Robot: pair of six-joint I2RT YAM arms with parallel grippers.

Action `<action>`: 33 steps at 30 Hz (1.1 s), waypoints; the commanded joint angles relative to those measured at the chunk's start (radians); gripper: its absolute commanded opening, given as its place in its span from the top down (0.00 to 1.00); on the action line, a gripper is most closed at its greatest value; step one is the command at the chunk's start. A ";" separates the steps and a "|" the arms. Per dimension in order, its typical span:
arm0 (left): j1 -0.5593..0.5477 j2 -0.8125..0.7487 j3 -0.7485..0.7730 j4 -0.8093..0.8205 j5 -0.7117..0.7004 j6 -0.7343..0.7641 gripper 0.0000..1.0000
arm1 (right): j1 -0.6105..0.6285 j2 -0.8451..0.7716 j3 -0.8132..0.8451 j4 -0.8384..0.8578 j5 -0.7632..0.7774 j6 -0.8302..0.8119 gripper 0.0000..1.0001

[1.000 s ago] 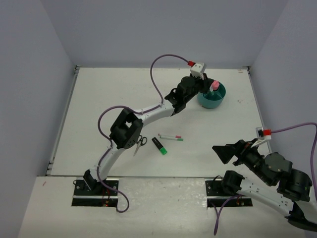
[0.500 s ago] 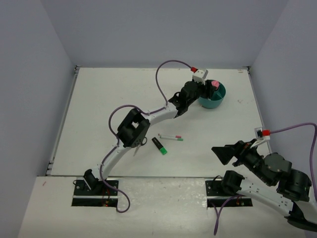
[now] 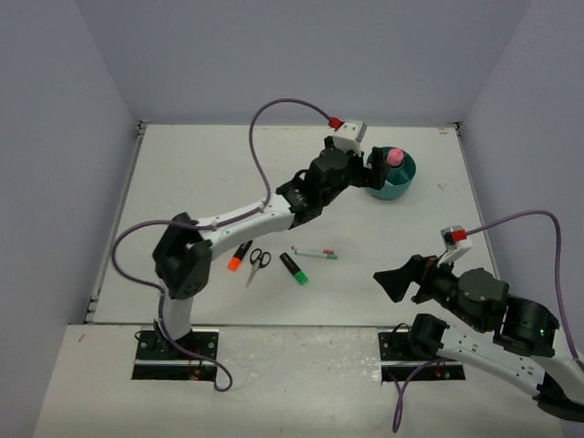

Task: Sort the stationery into containers
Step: Move the pen to the center of the board.

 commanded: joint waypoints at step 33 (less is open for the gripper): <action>0.017 -1.427 -0.902 -0.857 -0.243 -0.269 0.00 | -0.210 1.548 0.379 0.338 -0.180 -0.730 0.56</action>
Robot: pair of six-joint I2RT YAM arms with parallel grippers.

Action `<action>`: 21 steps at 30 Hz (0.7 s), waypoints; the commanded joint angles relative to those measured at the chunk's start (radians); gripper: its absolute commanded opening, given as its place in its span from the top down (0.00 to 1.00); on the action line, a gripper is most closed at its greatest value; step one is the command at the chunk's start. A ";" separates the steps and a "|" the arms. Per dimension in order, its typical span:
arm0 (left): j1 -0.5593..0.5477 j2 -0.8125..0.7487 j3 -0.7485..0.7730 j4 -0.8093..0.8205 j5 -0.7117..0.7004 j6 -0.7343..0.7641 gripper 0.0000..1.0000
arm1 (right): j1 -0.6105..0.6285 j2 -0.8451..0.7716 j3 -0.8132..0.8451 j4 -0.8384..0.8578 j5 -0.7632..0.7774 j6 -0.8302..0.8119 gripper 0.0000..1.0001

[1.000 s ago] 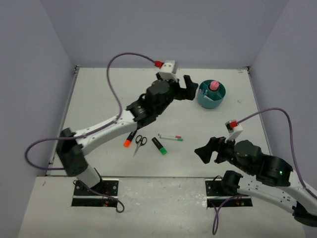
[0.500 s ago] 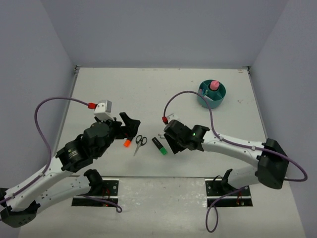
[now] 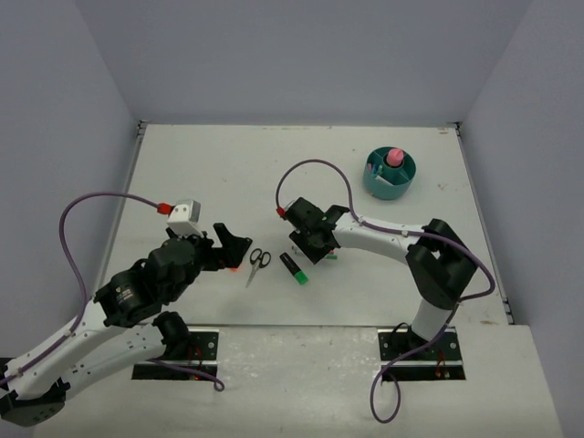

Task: Sort the stationery into containers
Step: Move the pen to the center of the board.

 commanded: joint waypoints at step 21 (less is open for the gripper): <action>-0.002 -0.035 -0.024 0.023 0.020 0.039 0.00 | -0.032 0.155 0.050 -0.007 -0.196 -0.083 0.69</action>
